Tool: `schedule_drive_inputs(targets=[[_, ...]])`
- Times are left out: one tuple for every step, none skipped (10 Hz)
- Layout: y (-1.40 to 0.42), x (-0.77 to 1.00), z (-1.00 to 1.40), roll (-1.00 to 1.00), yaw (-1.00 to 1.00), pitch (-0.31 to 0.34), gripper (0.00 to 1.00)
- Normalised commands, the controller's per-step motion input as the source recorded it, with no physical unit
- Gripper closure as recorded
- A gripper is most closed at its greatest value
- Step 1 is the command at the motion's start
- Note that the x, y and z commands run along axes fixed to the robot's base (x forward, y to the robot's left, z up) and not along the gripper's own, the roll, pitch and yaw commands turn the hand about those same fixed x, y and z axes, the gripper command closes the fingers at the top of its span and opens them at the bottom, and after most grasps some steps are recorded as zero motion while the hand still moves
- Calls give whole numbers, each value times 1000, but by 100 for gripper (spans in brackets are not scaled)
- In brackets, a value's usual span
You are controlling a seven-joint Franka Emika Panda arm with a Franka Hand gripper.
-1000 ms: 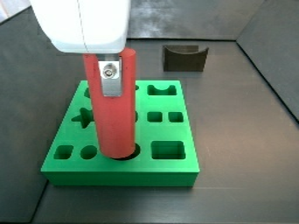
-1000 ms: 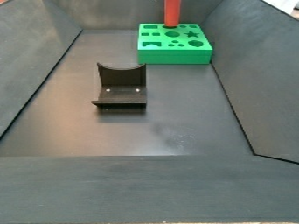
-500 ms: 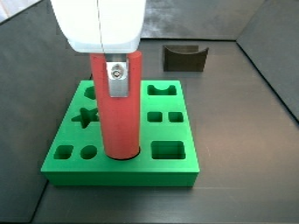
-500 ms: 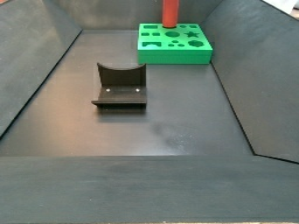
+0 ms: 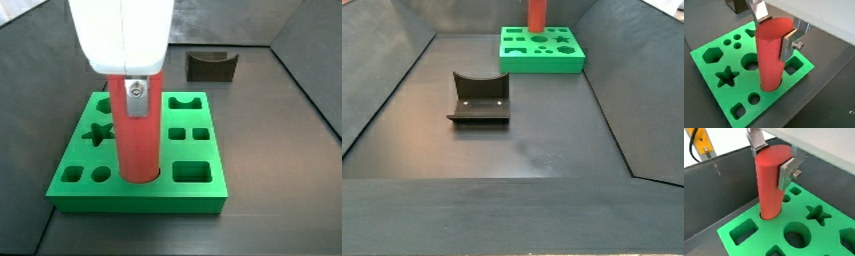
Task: Pick up the oval object. Move up. Place the oval object on the fixture. Regrasp the oval object. Move to above the board. Insert the oval object.
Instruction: Insert the oval object.
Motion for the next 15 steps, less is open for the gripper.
schedule_drive_inputs(targets=[[0,0,0,34,0,0,100],[46,0,0,0,0,0,100],[-63,-14,-543,104,0,-60,100],[-149,-140,-814,271,0,-74,100],[-206,-191,-646,373,0,-50,100],[-229,-266,-400,494,0,-43,100],[-240,-274,-323,500,0,-66,100],[-334,-254,-451,467,0,-86,100],[-437,-71,-534,421,0,-63,100],[-443,0,-563,416,0,-26,100],[-531,0,-689,363,0,-11,100],[-540,94,-814,286,0,0,100],[-317,243,-540,-34,-83,7,100],[-431,323,-754,-116,-229,-24,100],[-277,363,-949,-76,-214,-3,100]])
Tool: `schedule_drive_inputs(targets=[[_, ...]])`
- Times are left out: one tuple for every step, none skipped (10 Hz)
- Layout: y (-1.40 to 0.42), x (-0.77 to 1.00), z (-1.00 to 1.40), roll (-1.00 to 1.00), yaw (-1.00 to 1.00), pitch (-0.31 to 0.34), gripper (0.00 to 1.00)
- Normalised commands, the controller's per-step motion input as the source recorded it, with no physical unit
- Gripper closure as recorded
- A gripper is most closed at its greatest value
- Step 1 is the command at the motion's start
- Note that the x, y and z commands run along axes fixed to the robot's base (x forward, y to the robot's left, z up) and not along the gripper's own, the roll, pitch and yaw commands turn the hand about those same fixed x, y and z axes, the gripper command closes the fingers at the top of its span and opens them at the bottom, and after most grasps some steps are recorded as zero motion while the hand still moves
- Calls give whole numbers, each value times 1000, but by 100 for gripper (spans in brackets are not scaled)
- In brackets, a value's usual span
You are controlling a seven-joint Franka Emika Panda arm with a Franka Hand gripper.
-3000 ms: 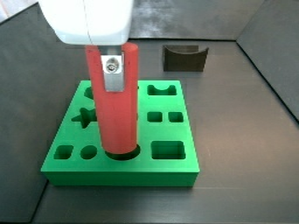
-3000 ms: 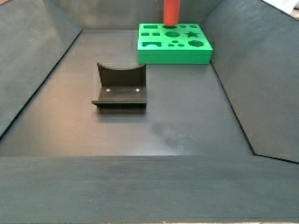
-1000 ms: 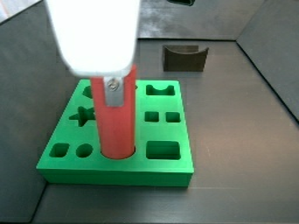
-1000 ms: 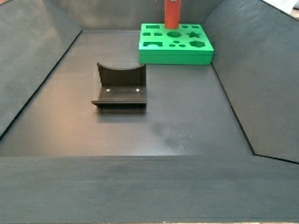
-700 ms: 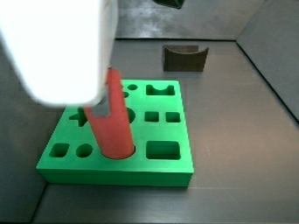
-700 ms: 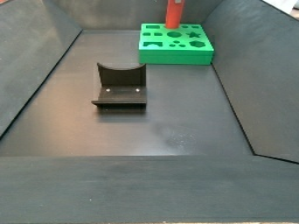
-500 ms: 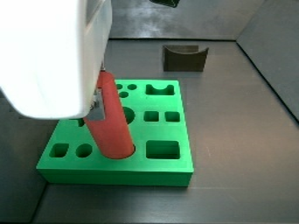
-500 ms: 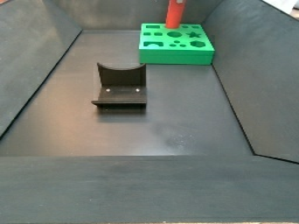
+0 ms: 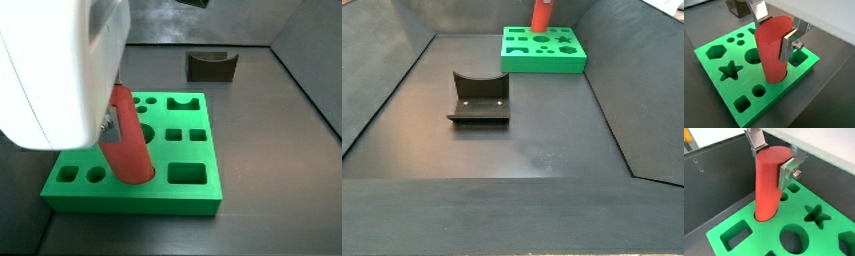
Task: Pick up the oval object. Move up. Place the oval object on the fixture. Regrasp the oval object. Move to above the board. Insert the oval object.
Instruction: Insert the oval object.
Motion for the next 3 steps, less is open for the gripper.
schedule_drive_inputs(targets=[[-306,320,-1000,0,-254,-47,100],[-226,40,-949,-33,-106,-77,100],[0,0,0,0,0,0,100]])
